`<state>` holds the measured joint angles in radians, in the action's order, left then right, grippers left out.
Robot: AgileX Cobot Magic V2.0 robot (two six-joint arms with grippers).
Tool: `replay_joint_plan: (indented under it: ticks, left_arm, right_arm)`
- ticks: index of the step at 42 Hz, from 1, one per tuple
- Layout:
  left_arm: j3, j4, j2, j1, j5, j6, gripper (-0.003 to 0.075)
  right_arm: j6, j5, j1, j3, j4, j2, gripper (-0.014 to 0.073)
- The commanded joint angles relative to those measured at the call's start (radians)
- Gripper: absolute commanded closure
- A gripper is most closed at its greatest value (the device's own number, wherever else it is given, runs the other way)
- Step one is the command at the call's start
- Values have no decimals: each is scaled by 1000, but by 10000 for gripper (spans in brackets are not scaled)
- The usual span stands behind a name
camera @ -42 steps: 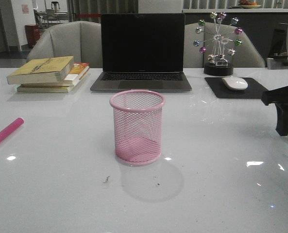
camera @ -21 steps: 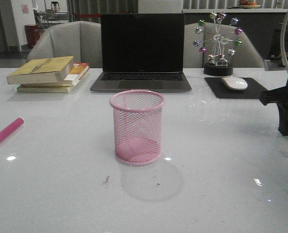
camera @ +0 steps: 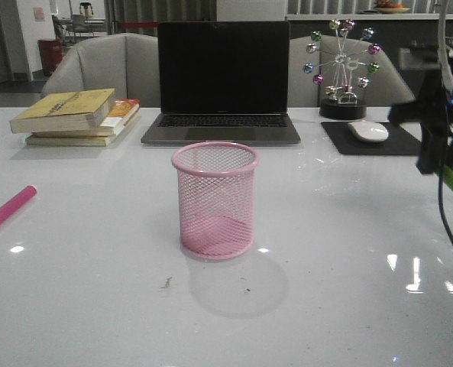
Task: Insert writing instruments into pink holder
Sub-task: 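Carry the green marker over the pink holder and lower it in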
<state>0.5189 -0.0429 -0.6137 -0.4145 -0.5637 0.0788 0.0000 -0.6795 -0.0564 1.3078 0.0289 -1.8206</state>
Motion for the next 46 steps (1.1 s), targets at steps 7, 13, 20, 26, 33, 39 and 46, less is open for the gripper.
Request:
replay_joint_plan:
  ticks: [7, 13, 20, 26, 33, 39, 46]
  left_arm:
    - [32, -12, -6, -7, 70, 1, 213]
    - [32, -12, -6, -7, 70, 1, 213]
    - [32, -12, -6, -7, 70, 1, 213]
    - [32, -12, -6, -7, 70, 1, 213]
    - [32, -12, -6, -7, 70, 1, 213]
    - [32, -12, -6, -7, 70, 1, 213]
    - [32, -12, -6, -7, 70, 1, 213]
  right_arm:
    - [-11, 513, -241, -231, 23, 393, 444]
    - [-11, 784, -385, -361, 22, 493, 444]
    - [-11, 1141, -513, -495, -9, 500, 444]
    - [-7, 1476, -563, -590, -72, 439, 444]
    - [0, 1693, -564, -606, -79, 305, 444]
    - [-6, 1839, -564, -606, -78, 173, 442]
    - [-6, 1934, -564, -606, -65, 48, 442]
